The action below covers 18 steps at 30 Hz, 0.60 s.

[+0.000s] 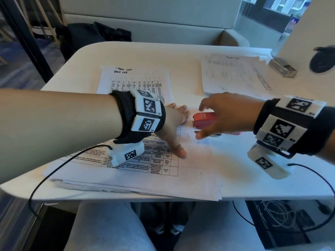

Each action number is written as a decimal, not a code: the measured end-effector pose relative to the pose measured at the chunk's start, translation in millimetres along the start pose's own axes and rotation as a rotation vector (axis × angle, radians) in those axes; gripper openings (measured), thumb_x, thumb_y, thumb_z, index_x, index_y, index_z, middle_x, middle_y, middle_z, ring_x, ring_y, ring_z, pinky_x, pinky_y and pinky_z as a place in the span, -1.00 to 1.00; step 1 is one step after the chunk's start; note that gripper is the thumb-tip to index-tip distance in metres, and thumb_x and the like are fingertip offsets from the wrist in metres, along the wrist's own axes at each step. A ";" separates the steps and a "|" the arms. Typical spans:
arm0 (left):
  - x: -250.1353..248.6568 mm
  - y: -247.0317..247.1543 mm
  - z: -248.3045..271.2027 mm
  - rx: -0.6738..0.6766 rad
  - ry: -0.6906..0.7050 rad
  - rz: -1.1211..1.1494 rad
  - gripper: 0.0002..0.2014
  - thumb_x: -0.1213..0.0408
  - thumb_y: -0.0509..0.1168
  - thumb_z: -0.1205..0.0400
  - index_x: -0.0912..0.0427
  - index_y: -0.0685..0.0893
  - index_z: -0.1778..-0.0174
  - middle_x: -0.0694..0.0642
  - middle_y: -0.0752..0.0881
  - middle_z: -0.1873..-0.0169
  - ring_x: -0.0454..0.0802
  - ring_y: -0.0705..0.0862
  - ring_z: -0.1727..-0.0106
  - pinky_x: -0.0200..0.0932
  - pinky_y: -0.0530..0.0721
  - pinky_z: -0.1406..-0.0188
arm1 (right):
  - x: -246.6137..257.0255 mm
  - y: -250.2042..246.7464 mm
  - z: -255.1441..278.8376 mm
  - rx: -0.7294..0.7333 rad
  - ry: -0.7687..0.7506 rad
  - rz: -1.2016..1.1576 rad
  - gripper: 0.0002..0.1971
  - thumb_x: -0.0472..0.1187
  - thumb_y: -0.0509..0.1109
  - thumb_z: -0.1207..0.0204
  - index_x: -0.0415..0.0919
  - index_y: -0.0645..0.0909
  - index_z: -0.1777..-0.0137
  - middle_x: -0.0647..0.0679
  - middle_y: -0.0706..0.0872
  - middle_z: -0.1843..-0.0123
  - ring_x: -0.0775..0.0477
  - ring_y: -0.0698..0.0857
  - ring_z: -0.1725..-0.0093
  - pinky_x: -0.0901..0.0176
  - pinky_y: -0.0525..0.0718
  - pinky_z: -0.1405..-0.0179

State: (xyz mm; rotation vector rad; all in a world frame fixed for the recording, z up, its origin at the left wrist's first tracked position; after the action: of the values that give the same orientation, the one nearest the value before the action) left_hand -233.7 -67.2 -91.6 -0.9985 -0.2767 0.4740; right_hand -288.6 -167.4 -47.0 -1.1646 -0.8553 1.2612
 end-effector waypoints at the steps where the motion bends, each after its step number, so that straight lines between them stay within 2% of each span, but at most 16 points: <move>1: -0.3 -0.6 0.8 -0.014 0.002 -0.002 0.32 -0.42 0.40 -0.25 0.10 -0.27 -0.69 -0.03 -0.29 -0.68 0.05 -0.26 -0.69 0.06 -0.15 -0.63 | 2.4 0.2 1.5 0.016 -0.007 0.008 -0.05 0.54 0.42 -0.11 0.02 0.41 -0.45 0.05 0.60 -0.28 -0.05 0.59 -0.20 0.03 0.59 -0.15; 3: -2.1 -4.1 3.9 -0.053 0.009 -0.018 0.29 -0.42 0.40 -0.25 0.12 -0.14 -0.71 -0.01 -0.20 -0.70 0.06 -0.13 -0.71 0.04 -0.04 -0.64 | 8.4 4.1 3.7 0.065 -0.036 0.032 -0.02 0.53 0.45 -0.07 0.00 0.41 -0.44 0.06 0.62 -0.24 -0.04 0.62 -0.15 0.03 0.61 -0.18; 5: -4.7 -7.4 6.5 -0.089 0.015 -0.027 0.19 -0.42 0.43 -0.23 0.15 0.13 -0.67 0.05 0.02 -0.70 0.09 0.15 -0.67 0.01 0.20 -0.62 | 12.3 9.3 4.5 0.095 -0.058 0.034 -0.12 0.51 0.48 -0.07 -0.03 0.48 -0.30 0.08 0.65 -0.06 0.01 0.62 0.02 0.12 0.59 0.02; 6: -6.4 -8.8 7.8 -0.110 0.017 -0.024 0.10 -0.42 0.44 -0.22 0.16 0.32 -0.58 0.10 0.22 -0.65 0.10 0.33 -0.58 0.01 0.37 -0.54 | 13.3 10.5 4.6 0.098 -0.062 0.033 -0.16 0.49 0.49 -0.07 -0.03 0.48 -0.24 0.09 0.65 0.00 0.02 0.60 0.08 0.15 0.55 0.12; 8: -12.1 -13.6 10.1 -0.180 0.038 -0.021 -0.12 -0.39 0.45 -0.25 0.17 0.57 -0.35 0.11 0.55 -0.37 0.08 0.57 -0.31 0.02 0.59 -0.28 | 14.6 10.7 4.7 0.095 -0.069 0.046 -0.20 0.49 0.49 -0.09 -0.03 0.48 -0.20 0.10 0.64 0.03 0.02 0.59 0.12 0.17 0.48 0.19; 10: -16.9 -19.5 13.1 -0.259 0.060 0.002 -0.33 -0.28 0.43 -0.39 0.16 0.67 -0.25 0.07 0.65 -0.18 0.05 0.63 -0.16 -0.05 0.62 -0.09 | 16.5 9.9 4.4 0.091 -0.081 0.074 -0.19 0.49 0.48 -0.11 -0.03 0.47 -0.22 0.09 0.64 0.00 0.02 0.58 0.09 0.18 0.47 0.15; 13: -20.1 -28.0 17.1 -0.350 0.084 0.085 -0.65 -0.03 0.44 -0.53 0.13 0.77 -0.09 0.03 0.74 -0.03 -0.03 0.67 -0.06 -0.19 0.51 0.10 | 19.0 9.0 4.3 0.092 -0.092 0.104 -0.18 0.49 0.46 -0.14 -0.04 0.49 -0.27 0.09 0.64 -0.02 0.02 0.57 0.06 0.18 0.52 0.07; 15: -21.8 -31.0 18.8 -0.382 0.075 0.117 -0.76 0.06 0.46 -0.53 0.14 0.81 0.02 0.02 0.79 0.06 -0.05 0.71 0.01 -0.21 0.54 0.12 | 19.7 9.1 4.5 0.100 -0.091 0.107 -0.19 0.48 0.46 -0.14 -0.03 0.50 -0.28 0.11 0.63 0.02 0.02 0.57 0.06 0.17 0.54 0.05; 18: -27.3 -30.5 19.2 -0.378 0.066 0.109 -0.78 0.10 0.46 -0.53 0.15 0.83 0.02 0.01 0.81 0.09 -0.04 0.73 0.00 -0.23 0.58 0.07 | 19.4 9.1 3.9 0.102 -0.086 0.109 -0.21 0.48 0.47 -0.15 -0.04 0.53 -0.26 0.11 0.65 0.04 0.01 0.59 0.07 0.18 0.52 0.07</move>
State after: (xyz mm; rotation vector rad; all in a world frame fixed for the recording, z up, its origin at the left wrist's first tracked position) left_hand -257.9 -80.6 -55.8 -1.4010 -0.2589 0.4967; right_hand -291.7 -148.4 -57.1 -1.0940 -0.7896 1.4360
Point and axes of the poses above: each hand's wrist, its own z-axis away from the middle knuckle, its own y-axis out of the palm, x = y × z, the point moved 7 cm from there along -z, towards the middle knuckle
